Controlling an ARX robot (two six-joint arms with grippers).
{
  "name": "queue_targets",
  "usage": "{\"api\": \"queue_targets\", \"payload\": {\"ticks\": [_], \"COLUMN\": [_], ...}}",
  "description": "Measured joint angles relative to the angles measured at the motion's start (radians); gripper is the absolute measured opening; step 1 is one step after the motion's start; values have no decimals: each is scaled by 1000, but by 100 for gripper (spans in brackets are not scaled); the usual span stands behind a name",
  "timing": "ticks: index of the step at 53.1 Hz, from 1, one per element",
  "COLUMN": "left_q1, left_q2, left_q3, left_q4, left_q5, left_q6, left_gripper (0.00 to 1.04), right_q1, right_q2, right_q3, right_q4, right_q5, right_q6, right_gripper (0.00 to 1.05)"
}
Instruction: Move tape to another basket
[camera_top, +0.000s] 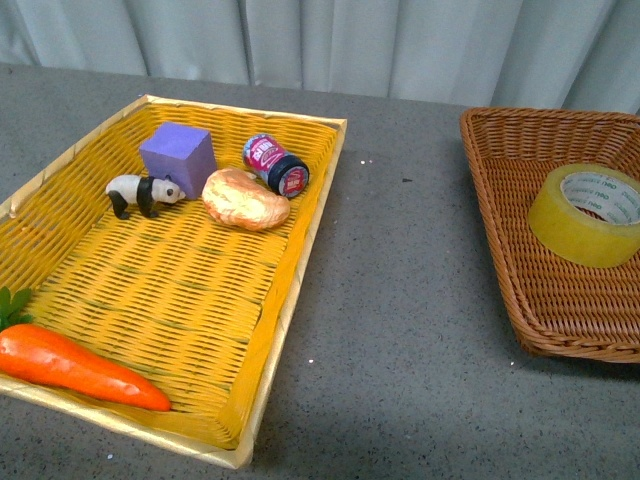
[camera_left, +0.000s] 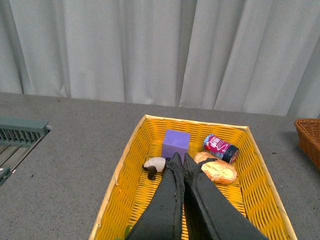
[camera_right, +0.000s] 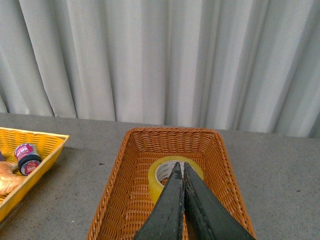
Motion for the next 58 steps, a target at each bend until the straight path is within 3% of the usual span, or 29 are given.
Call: {"api": "queue_targets", "payload": {"ticks": [6, 16, 21, 34, 53, 56, 58], "left_q1": [0, 0, 0, 0, 0, 0, 0], "left_q2": [-135, -158, -159, -159, -159, -159, -159], "left_q3": [0, 0, 0, 0, 0, 0, 0], "left_q4": [-156, -165, -165, -166, -166, -166, -166], "left_q5": [1, 0, 0, 1, 0, 0, 0], "left_q6": [0, 0, 0, 0, 0, 3, 2], "left_gripper": [4, 4, 4, 4, 91, 100, 98], "right_q1": [0, 0, 0, 0, 0, 0, 0], "right_q2": [-32, -84, -217, -242, -243, -243, -243], "right_q3": [0, 0, 1, 1, 1, 1, 1], "right_q4": [-32, -84, -242, -249, -249, -249, -249], "right_q5": [0, 0, 0, 0, 0, 0, 0], "right_q6": [0, 0, 0, 0, 0, 0, 0], "right_gripper": [1, 1, 1, 4, 91, 97, 96]}}
